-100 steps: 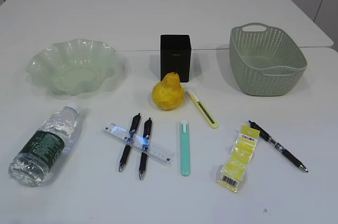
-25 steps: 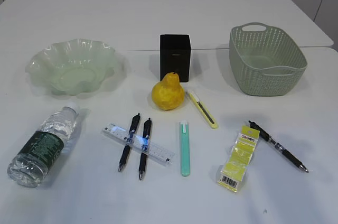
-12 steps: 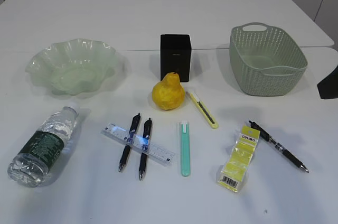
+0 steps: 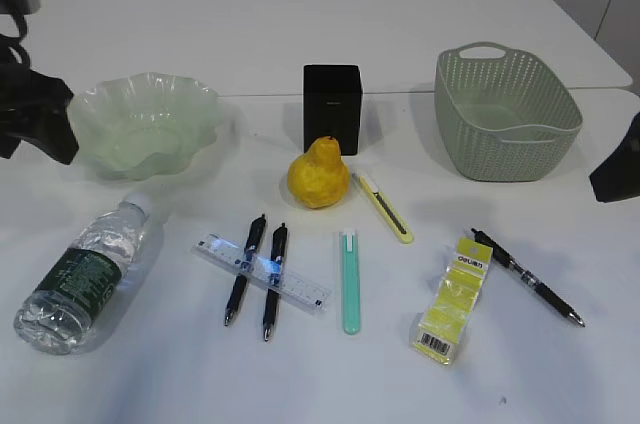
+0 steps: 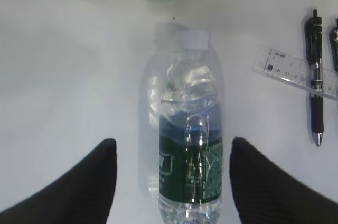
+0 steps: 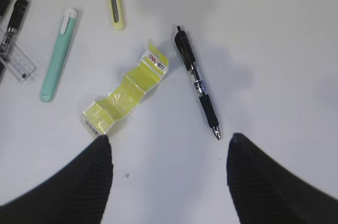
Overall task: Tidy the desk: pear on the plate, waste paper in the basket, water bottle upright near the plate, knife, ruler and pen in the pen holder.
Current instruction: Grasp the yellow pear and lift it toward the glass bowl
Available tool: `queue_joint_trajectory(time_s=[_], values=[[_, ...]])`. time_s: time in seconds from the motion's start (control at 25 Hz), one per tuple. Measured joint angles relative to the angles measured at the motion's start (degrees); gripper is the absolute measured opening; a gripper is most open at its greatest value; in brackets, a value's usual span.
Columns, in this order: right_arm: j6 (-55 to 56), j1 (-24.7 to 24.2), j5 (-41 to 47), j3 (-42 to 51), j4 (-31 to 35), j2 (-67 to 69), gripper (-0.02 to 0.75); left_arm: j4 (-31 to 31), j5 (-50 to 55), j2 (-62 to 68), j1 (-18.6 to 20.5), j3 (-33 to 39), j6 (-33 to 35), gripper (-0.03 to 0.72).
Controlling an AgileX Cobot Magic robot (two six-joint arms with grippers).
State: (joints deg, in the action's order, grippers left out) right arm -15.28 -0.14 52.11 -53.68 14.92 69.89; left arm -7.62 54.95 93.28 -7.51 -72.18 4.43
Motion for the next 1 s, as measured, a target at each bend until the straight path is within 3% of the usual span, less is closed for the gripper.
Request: queue_joint_trajectory(time_s=[0.36,1.0], values=[[0.0,0.0,3.5,-6.0,-0.8,6.4,0.501,7.2,0.1,8.8,-7.5,-2.9,-0.9,0.519],[0.0,0.0,4.5,-7.2,-1.2,9.4,0.501,8.2,-0.6,10.3,-7.9,-3.3,-1.4,0.523]])
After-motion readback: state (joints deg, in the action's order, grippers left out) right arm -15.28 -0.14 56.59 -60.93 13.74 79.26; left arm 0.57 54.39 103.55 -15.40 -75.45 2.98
